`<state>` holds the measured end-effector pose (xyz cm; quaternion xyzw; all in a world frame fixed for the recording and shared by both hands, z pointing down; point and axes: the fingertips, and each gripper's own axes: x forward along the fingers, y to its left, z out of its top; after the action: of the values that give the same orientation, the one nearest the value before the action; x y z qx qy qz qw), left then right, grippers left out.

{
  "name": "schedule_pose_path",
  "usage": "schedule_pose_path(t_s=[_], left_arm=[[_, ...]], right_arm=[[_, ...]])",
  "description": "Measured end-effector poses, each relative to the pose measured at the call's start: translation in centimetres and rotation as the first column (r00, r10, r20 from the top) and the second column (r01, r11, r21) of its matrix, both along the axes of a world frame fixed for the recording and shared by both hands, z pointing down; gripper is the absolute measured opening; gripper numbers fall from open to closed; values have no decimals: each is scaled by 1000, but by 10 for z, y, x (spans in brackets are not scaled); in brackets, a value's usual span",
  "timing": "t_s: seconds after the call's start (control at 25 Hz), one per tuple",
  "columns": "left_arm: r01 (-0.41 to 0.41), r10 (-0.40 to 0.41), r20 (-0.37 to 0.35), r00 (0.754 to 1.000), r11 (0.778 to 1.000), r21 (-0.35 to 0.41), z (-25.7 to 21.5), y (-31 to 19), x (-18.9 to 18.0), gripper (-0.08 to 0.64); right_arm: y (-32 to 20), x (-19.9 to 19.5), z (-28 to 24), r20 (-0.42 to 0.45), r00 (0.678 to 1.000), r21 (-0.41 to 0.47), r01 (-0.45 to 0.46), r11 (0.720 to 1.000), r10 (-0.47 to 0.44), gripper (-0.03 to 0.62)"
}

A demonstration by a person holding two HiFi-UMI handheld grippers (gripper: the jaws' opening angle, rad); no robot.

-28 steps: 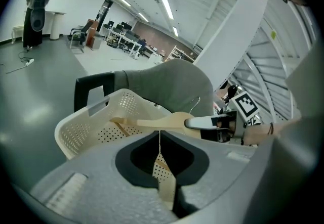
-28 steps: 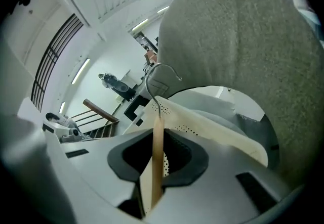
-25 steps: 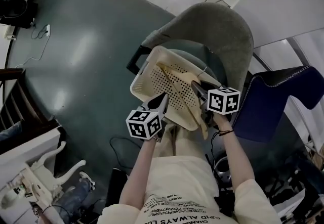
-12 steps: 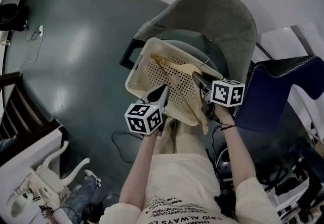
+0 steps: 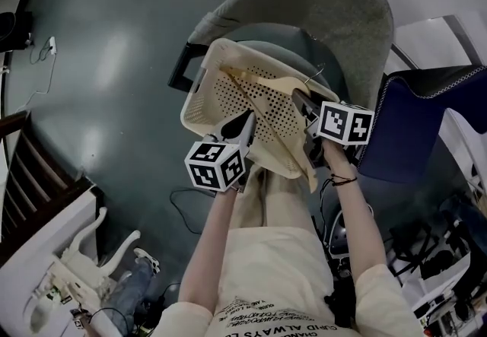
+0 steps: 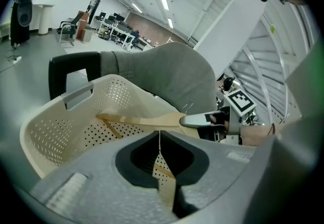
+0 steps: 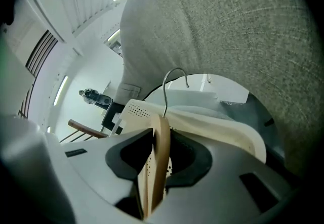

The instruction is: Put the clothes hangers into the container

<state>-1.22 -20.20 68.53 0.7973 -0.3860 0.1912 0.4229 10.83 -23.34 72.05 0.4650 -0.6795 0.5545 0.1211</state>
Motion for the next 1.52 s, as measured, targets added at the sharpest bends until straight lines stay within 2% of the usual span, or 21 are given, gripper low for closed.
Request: schedule_pose_path(t_s=[0.16, 0.4, 0.6, 0.96, 1.28, 1.52], left_arm=[[-10, 10, 1, 1000, 1000, 6, 0, 0, 2, 25], [-9, 9, -6, 1000, 1000, 10, -2, 1, 3, 26], [-4, 4, -3, 1000, 1000, 12, -1, 1, 2, 25], [-6, 6, 1, 1000, 1000, 16, -4, 0, 0, 25], [-6, 6, -7, 1000, 999, 48, -19, -10, -2, 25], [-23, 24, -14, 1000, 997, 72, -37, -12, 0, 25]], right_arm=[[-1, 3, 4, -32, 999, -17, -28, 999, 27, 95], [-4, 7, 10, -34, 996, -37, -80, 996, 79, 110], [-7, 5, 11, -68, 995, -27, -71, 997, 69, 165], [-9, 15, 7, -106, 982, 3, -159, 987, 159, 242], [-2, 15, -1, -87, 976, 18, -199, 980, 200, 245], [11, 24, -3, -180, 967, -50, -191, 980, 179, 242]])
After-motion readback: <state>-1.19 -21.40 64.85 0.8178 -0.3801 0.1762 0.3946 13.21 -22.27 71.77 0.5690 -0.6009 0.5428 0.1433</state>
